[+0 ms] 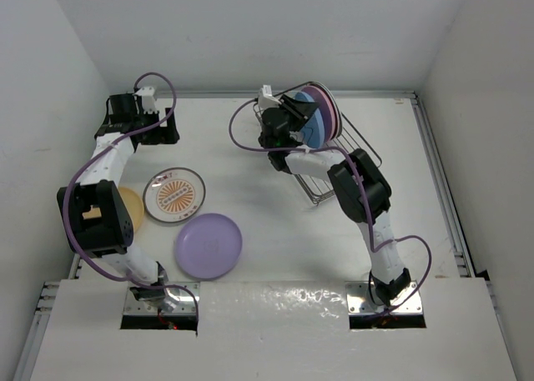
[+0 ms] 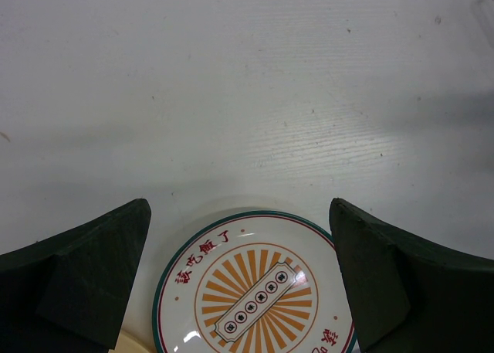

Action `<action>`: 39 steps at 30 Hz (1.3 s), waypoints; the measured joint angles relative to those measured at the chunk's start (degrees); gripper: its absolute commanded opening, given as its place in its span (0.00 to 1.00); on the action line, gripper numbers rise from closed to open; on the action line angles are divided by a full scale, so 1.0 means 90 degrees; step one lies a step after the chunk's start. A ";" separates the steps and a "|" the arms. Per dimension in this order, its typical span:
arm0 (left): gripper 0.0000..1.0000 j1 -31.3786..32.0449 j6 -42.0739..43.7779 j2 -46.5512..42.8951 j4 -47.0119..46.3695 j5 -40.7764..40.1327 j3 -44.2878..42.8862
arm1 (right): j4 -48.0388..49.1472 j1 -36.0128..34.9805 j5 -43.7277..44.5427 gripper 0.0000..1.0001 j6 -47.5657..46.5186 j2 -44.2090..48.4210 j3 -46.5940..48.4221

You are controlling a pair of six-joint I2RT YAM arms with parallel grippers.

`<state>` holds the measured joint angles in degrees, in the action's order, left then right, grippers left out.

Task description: Load the plates into the dish rack

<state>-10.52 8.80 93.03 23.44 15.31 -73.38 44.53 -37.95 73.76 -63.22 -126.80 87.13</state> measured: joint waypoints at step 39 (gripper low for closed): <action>0.98 -0.0510 -0.0177 -0.0440 0.0126 0.0044 0.0464 | -0.7715 -0.2025 -0.9328 0.94 0.6479 0.1787 -0.0376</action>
<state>-15.11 7.20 89.08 24.58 15.70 -69.21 -24.91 -56.18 -10.20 -4.91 -110.72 83.74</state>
